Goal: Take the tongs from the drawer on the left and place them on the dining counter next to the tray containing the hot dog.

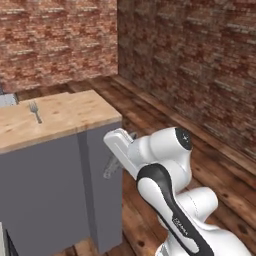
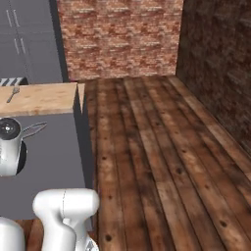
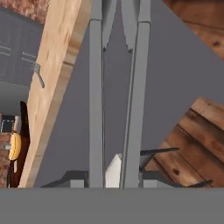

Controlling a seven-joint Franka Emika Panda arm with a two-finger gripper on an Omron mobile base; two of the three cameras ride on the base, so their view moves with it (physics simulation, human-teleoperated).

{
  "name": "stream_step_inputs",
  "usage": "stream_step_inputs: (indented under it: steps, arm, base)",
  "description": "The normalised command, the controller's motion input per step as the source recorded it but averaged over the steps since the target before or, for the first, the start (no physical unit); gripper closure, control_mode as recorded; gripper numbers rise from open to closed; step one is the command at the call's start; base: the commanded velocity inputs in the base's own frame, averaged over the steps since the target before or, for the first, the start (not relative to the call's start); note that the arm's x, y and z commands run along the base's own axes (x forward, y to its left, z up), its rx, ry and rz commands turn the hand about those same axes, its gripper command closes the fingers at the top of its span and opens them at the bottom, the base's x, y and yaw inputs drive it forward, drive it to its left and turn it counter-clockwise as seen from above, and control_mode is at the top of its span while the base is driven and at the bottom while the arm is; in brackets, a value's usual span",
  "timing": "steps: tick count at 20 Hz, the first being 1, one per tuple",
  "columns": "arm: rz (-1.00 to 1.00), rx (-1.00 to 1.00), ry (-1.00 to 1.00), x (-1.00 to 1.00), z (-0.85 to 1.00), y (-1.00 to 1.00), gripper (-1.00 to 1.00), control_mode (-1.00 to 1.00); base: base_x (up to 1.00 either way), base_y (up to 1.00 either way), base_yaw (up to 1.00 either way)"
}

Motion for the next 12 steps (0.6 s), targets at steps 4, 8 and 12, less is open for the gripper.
stream_step_inputs:
  steps: [4, 8, 12]
  arm:
    - [0.0, 0.0, 0.0, 0.0, 0.0, 0.0, 1.0, 1.0]
    - [0.0, 0.0, 0.0, 0.0, 0.0, 0.0, 1.0, 1.0]
    - [0.0, 0.0, 0.0, 0.0, 0.0, 0.0, 1.0, 1.0]
  base:
    - [0.51, 0.33, -0.11]
    - [0.37, 0.67, -0.09]
    - [0.0, 0.91, 0.0]
